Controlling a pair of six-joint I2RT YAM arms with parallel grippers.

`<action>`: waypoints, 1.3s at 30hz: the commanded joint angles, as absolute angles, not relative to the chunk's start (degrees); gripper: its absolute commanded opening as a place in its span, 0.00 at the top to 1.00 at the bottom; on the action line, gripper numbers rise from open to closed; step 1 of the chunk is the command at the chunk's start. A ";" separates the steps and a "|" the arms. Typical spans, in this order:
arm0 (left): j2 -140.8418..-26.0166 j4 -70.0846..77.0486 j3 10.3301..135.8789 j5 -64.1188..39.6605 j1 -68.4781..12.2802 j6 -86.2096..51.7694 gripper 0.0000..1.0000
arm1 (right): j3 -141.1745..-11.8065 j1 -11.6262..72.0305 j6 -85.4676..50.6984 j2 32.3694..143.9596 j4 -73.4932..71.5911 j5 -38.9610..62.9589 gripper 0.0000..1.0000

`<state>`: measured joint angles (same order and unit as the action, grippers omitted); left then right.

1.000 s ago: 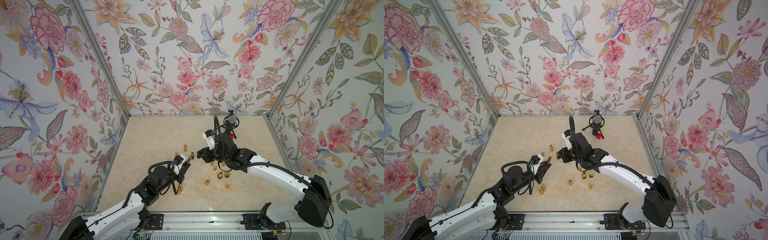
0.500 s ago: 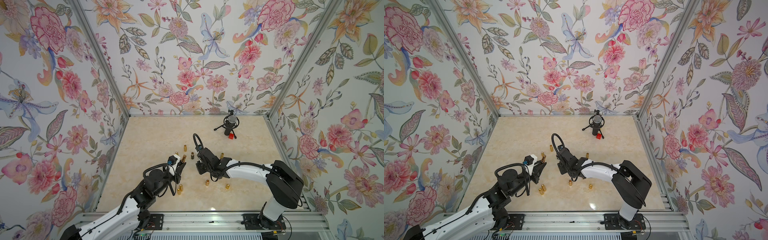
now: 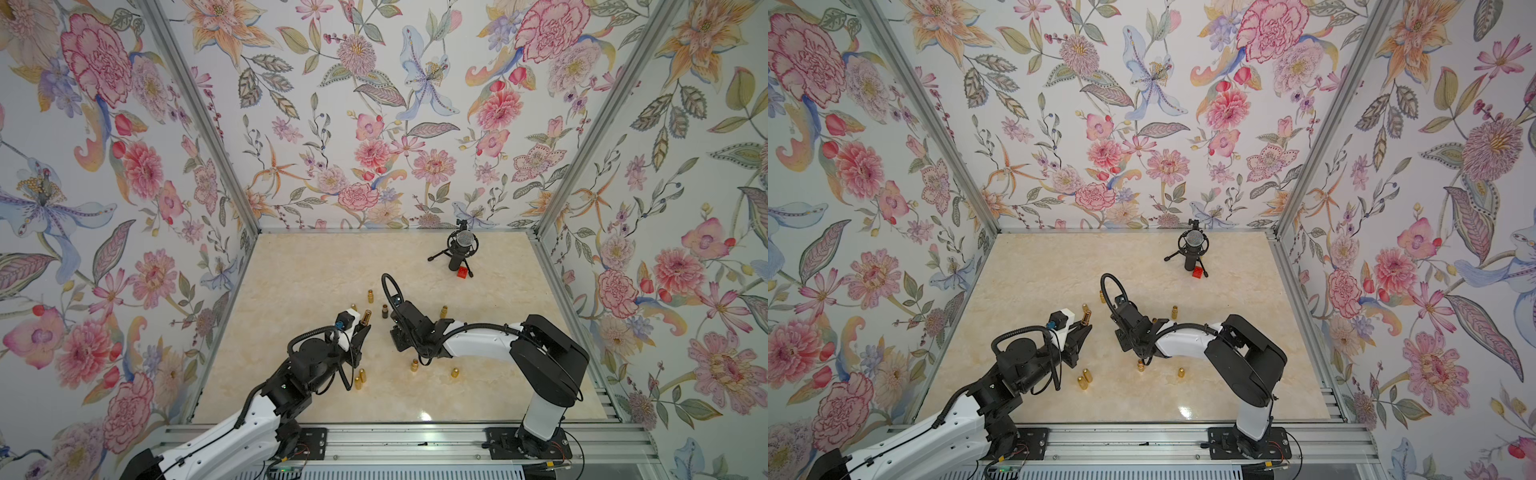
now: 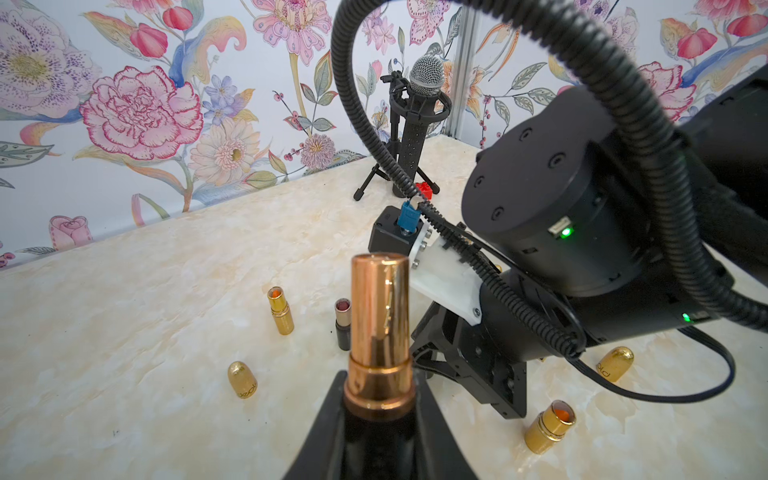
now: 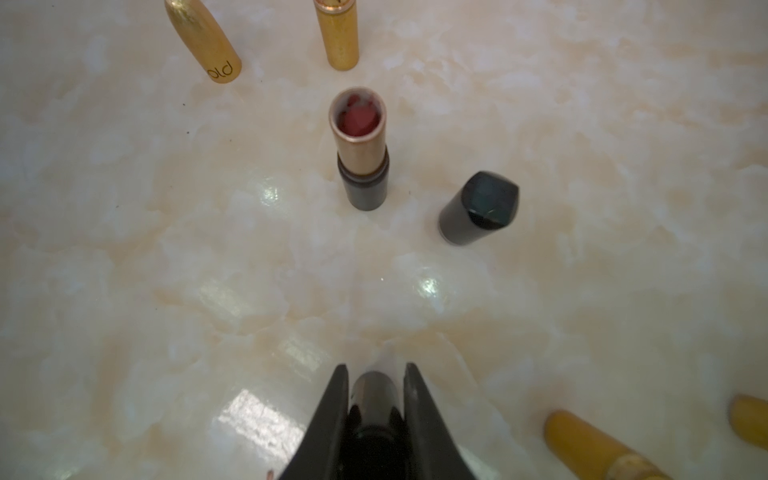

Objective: Open the lipstick cap
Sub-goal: Place the cover at the center of the board.

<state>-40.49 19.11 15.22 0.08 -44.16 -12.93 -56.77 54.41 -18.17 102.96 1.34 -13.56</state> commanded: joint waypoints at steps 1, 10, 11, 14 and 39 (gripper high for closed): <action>-40.52 19.60 14.60 0.68 -43.86 -14.04 0.96 | -55.99 54.63 -17.44 103.76 -0.34 -14.58 0.78; -40.70 19.16 14.86 0.76 -43.90 -13.76 0.96 | -55.28 54.58 -17.30 104.17 -0.60 -14.68 0.76; -40.60 19.14 14.85 0.75 -43.86 -13.73 0.96 | -55.28 54.59 -17.22 104.22 -0.68 -14.68 0.75; -40.42 18.94 14.77 0.71 -43.85 -13.79 0.96 | -55.22 54.54 -17.14 104.06 -0.62 -14.68 0.73; -47.44 26.96 17.69 -0.75 -43.86 -11.95 0.96 | -55.12 44.42 -27.72 76.05 8.09 18.05 0.46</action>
